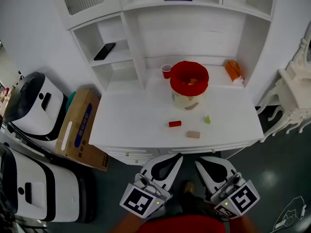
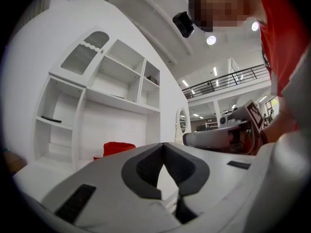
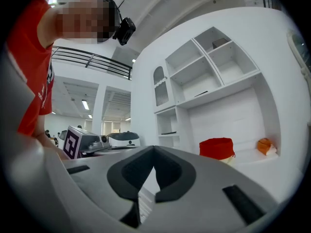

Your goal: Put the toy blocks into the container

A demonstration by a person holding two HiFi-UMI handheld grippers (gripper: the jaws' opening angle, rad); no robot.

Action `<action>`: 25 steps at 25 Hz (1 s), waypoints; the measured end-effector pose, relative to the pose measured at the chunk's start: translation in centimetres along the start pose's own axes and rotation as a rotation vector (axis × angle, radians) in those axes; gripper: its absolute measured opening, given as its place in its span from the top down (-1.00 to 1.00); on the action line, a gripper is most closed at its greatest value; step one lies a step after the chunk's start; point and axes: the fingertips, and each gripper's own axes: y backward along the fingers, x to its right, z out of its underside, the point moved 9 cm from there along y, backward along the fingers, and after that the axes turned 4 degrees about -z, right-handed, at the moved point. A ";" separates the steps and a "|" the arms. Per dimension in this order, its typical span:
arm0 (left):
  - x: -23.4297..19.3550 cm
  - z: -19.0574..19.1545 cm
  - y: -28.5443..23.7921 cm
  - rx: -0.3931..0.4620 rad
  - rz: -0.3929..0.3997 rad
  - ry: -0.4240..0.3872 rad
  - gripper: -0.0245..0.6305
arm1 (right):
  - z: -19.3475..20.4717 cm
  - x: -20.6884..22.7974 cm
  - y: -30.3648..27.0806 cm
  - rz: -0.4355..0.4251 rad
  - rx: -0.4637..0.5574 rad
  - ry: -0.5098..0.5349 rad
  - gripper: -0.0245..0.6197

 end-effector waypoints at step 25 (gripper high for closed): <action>-11.9 7.5 -13.7 -0.275 0.092 -0.241 0.61 | 2.3 13.7 -7.3 0.035 -0.071 -0.054 0.89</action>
